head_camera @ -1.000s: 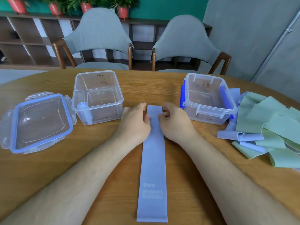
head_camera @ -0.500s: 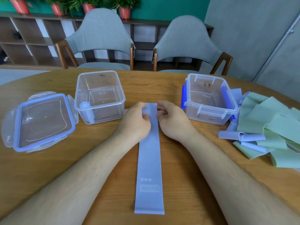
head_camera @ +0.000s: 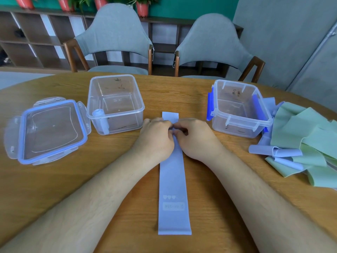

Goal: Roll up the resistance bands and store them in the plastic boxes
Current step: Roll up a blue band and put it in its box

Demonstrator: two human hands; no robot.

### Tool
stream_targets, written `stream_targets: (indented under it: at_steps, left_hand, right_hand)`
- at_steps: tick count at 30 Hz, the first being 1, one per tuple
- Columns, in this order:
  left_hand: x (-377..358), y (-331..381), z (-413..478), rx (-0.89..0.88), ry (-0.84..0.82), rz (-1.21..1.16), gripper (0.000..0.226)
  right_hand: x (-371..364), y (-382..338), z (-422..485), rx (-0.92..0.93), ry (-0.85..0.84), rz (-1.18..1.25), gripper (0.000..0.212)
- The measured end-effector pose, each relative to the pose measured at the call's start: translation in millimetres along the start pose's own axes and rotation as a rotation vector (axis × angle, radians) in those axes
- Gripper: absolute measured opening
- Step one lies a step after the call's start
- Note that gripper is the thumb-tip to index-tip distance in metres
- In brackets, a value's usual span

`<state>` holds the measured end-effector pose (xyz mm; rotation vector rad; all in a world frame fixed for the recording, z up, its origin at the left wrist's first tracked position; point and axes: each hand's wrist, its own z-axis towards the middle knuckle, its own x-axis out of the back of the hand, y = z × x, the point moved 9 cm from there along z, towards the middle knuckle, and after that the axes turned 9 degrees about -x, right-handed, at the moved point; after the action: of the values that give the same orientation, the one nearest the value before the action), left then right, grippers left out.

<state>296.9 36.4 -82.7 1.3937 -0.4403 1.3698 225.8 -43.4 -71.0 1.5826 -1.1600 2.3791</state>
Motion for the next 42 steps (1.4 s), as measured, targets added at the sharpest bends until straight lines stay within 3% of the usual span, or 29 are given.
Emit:
stream_targets:
  at_steps: [5,19,33,42]
  left_hand:
    - [8,-3,-2,0.062,0.076,-0.127,0.027]
    - [12,-9,-7,0.148,0.062,-0.324,0.036]
    - [14,-13,-9,0.19,0.08,-0.339,0.039]
    - [13,-12,-10,0.194,0.075,-0.322,0.038]
  right_hand:
    - [6,2,-3,-0.078,0.044,0.021,0.02]
    - [10,8,-5,-0.171,0.011,0.174,0.038]
    - [14,21,-6,-0.305,0.03,0.276,0.036]
    - [18,17,-11,-0.331,0.026,0.241,0.049]
